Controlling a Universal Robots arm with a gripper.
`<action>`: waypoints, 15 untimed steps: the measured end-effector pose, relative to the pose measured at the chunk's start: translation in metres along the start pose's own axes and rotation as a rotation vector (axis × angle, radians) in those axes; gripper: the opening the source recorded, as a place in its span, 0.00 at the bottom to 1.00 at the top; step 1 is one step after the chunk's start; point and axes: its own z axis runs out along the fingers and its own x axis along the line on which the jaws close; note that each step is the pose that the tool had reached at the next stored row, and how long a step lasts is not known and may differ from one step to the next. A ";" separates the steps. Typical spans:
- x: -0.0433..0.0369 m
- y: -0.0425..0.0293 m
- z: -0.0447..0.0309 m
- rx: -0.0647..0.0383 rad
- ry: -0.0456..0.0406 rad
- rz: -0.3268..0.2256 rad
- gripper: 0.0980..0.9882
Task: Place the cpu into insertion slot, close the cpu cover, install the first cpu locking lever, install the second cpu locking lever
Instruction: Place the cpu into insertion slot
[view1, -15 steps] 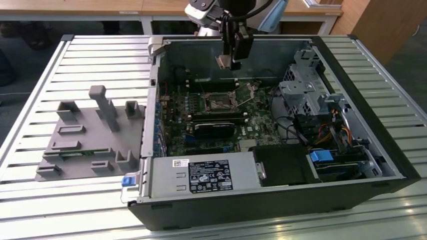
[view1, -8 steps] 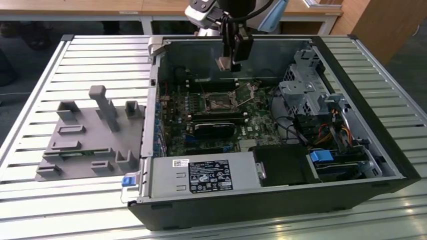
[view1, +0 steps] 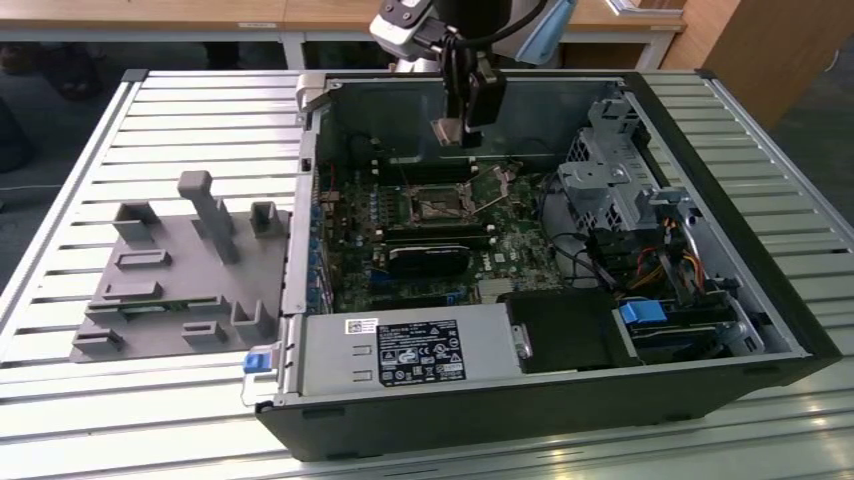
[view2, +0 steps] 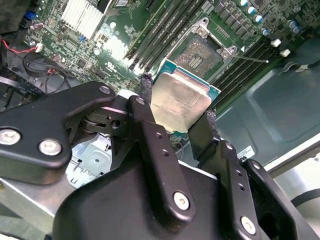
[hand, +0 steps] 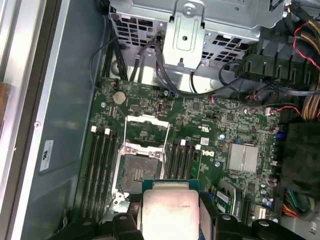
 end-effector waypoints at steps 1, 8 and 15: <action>0.0000 0.0000 0.0004 0.000 -0.0020 0.000 0.50; 0.0002 -0.0002 0.0035 0.002 -0.0166 0.001 0.50; 0.0004 -0.0005 0.0067 0.004 -0.0302 0.001 0.50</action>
